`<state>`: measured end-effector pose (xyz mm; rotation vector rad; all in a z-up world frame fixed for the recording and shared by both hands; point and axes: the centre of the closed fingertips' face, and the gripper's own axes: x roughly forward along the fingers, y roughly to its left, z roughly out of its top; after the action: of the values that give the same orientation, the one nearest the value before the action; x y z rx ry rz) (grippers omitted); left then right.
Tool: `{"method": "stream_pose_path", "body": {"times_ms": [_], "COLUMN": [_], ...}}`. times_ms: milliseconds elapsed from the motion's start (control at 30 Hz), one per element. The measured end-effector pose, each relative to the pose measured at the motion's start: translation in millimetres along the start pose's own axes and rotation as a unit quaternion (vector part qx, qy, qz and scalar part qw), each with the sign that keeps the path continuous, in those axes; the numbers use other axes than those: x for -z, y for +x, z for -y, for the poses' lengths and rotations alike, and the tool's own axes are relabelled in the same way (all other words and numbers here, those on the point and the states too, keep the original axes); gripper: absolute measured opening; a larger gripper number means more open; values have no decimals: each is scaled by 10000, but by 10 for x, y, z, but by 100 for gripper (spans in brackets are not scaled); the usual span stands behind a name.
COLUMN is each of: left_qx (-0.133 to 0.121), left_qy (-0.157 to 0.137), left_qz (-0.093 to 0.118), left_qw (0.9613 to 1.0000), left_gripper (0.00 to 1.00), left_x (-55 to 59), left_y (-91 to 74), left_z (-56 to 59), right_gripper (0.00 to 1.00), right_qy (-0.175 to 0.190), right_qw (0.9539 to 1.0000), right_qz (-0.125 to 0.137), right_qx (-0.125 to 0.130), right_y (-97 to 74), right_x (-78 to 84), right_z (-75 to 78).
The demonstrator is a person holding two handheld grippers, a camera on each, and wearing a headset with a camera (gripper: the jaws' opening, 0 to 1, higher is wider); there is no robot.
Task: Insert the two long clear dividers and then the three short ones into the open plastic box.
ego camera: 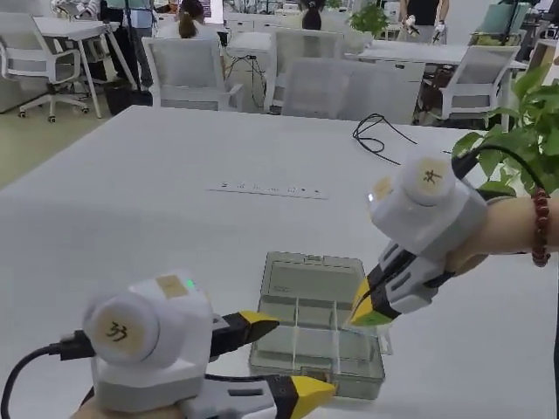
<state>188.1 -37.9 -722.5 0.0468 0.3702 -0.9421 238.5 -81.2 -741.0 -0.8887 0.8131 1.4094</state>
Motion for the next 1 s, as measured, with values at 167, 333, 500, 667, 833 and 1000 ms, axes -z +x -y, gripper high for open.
{"method": "stream_pose_path", "body": {"times_ms": [167, 333, 500, 667, 833, 1000], "left_qx": [-133, -248, -314, -352, -405, -417], "left_qy": [-14, -4, -38, -71, -117, -131], "left_qz": [-16, -44, -27, -39, 36, 19], "left_qw": [9999, 9997, 9995, 9993, 9991, 9990], "left_gripper": [67, 71, 74, 77, 79, 80], "left_x": [9, 17, 8, 15, -11, -1], "left_y": [-7, -11, -20, -20, -20, -11], "left_z": [-54, -103, -138, -170, -209, -221], "right_gripper": [2, 2, 2, 2, 2, 2], "right_qy": [18, 44, 69, 115, 121, 87], "right_qw": [9998, 9994, 9991, 9990, 9990, 9990], "right_qz": [-195, -323, -402, -430, -423, -440], "right_qx": [23, 79, 101, 95, 71, 95], "right_y": [71, 132, 175, 231, 266, 310], "right_x": [68, 119, 166, 208, 216, 226], "right_z": [74, 157, 216, 256, 240, 251]}}
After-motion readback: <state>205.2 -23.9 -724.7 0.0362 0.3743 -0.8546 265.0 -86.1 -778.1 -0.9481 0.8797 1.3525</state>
